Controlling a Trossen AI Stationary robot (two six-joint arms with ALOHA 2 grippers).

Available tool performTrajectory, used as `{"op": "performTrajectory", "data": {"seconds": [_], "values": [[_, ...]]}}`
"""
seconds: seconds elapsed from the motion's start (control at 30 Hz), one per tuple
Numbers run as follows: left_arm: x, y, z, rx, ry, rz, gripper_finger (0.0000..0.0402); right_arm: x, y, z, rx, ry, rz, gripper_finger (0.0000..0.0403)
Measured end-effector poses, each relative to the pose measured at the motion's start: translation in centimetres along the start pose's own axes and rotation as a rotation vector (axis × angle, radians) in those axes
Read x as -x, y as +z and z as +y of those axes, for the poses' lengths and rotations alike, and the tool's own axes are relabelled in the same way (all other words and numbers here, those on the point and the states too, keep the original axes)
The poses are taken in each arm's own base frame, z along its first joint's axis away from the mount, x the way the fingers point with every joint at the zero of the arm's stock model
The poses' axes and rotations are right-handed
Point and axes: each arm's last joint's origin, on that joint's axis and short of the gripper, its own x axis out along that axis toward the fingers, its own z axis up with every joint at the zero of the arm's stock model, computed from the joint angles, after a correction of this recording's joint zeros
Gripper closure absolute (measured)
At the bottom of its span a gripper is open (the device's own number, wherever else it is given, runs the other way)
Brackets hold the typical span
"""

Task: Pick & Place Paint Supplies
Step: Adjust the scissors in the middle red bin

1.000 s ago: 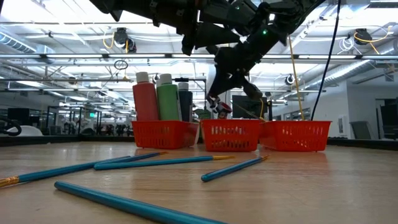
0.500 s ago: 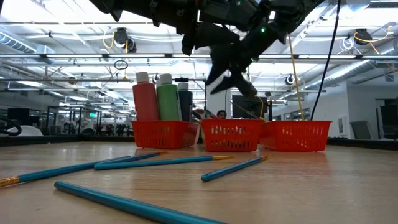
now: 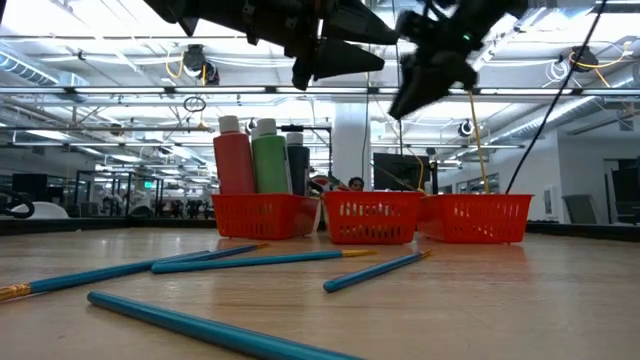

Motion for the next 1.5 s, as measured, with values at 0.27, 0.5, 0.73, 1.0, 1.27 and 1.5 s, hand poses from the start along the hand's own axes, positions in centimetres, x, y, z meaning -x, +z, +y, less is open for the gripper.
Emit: {"op": "performTrajectory", "data": {"seconds": [0.27, 0.5, 0.73, 1.0, 1.27, 1.5], "values": [[0.0, 0.0, 0.0, 0.0, 0.0, 0.003, 0.0183, -2.1, -5.6, 3.8, -0.036, 0.074, 0.099, 0.0223], [0.0, 0.0, 0.0, 0.007, 0.001, 0.003, 0.0183, -3.6, -7.7, 5.8, -0.127, 0.144, -0.001, 0.0184], [0.0, 0.0, 0.1, 0.008, 0.048, -0.005, 0.0183, -5.6, -8.1, 6.4, -0.173, 0.126, -0.027, 0.0171], [0.0, -0.1, 0.2, 0.015, 0.052, 0.001, 0.0183, -6.4, -8.3, 6.4, -0.129, 0.083, -0.004, 0.0233], [0.0, -0.1, 0.2, 0.013, 0.052, 0.003, 0.0183, -5.7, -8.0, 6.0, -0.122, 0.038, -0.021, 0.0349], [0.0, -0.1, 0.2, 0.014, 0.052, 0.003, 0.0183, -4.7, -7.4, 5.9, -0.073, -0.026, -0.05, 0.0397]]}}
